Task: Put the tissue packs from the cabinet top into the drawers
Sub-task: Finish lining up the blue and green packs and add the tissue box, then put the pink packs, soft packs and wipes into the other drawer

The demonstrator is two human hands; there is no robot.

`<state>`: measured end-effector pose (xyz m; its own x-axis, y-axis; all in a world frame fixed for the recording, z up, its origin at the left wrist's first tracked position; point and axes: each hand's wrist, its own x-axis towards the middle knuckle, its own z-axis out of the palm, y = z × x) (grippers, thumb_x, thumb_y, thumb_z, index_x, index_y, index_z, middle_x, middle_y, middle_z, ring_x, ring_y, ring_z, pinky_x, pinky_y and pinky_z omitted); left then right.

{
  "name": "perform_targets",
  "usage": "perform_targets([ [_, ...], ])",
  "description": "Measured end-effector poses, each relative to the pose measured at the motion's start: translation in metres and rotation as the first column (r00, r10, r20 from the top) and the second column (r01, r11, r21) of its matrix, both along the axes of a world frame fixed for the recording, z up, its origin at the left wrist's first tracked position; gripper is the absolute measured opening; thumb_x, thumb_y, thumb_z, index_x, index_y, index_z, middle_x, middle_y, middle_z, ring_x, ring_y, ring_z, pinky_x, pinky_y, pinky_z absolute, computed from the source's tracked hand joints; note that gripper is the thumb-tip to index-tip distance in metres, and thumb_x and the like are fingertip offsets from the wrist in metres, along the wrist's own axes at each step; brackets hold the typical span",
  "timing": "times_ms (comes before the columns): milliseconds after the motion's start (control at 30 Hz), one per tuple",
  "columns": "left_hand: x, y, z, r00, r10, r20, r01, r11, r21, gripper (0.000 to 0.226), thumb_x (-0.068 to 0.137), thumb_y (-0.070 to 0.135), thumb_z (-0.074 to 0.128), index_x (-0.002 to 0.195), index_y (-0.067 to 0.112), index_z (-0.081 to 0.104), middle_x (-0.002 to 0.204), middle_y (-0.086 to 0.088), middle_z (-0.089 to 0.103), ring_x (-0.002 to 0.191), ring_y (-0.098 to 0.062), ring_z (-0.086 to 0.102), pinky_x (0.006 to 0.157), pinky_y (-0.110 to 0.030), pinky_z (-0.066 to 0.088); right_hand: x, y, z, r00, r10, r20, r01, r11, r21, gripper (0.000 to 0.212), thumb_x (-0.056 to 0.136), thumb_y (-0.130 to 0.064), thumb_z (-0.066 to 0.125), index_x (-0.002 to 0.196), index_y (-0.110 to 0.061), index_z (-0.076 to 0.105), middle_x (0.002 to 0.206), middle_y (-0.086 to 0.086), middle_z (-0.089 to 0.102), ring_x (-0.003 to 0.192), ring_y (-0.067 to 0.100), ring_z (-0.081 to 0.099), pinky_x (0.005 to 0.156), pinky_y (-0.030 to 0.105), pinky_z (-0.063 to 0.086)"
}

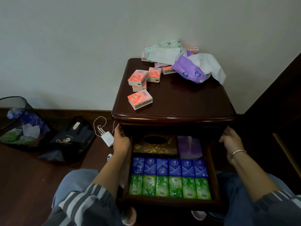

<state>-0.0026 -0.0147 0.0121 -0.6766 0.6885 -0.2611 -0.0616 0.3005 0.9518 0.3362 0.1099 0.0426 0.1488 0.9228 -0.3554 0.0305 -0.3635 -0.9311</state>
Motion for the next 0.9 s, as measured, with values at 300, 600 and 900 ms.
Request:
perform_targets([
  [300, -0.028, -0.072, 0.044, 0.971, -0.209, 0.116, 0.232, 0.941, -0.247, 0.034, 0.094, 0.02, 0.038, 0.09, 0.022, 0.072, 0.093, 0.006, 0.071, 0.091, -0.014, 0.06, 0.079, -0.029, 0.044, 0.062, -0.046, 0.055, 0.799, 0.501, 0.334, -0.399, 0.856, -0.328, 0.042, 0.081, 0.012, 0.047, 0.115, -0.008, 0.061, 0.117, 0.013, 0.06, 0.089, 0.015, 0.052, 0.066, 0.022, 0.037],
  [600, 0.041, -0.083, 0.099, 0.625, -0.345, -0.7, 0.271, 0.937, -0.22, 0.039, 0.099, 0.038, 0.032, 0.101, 0.018, 0.065, 0.106, -0.004, 0.067, 0.104, -0.025, 0.061, 0.084, -0.037, 0.045, -0.01, -0.114, 0.061, 0.525, 0.42, 0.741, -0.655, 0.755, 0.036, 0.042, 0.092, -0.039, 0.053, 0.13, -0.025, 0.054, 0.14, -0.003, 0.05, 0.132, 0.016, 0.042, 0.109, 0.03, 0.029],
  [900, 0.095, -0.101, 0.075, 0.444, -0.508, -0.738, 0.258, 0.861, -0.438, 0.035, 0.101, 0.039, 0.03, 0.098, 0.029, 0.064, 0.103, 0.009, 0.065, 0.114, -0.018, 0.052, 0.112, -0.045, 0.025, -0.031, -0.14, 0.054, 0.386, 0.387, 0.837, -0.714, 0.7, 0.006, 0.039, 0.09, -0.057, 0.037, 0.104, -0.036, 0.067, 0.11, -0.016, 0.066, 0.107, 0.008, 0.057, 0.108, 0.04, 0.027],
])
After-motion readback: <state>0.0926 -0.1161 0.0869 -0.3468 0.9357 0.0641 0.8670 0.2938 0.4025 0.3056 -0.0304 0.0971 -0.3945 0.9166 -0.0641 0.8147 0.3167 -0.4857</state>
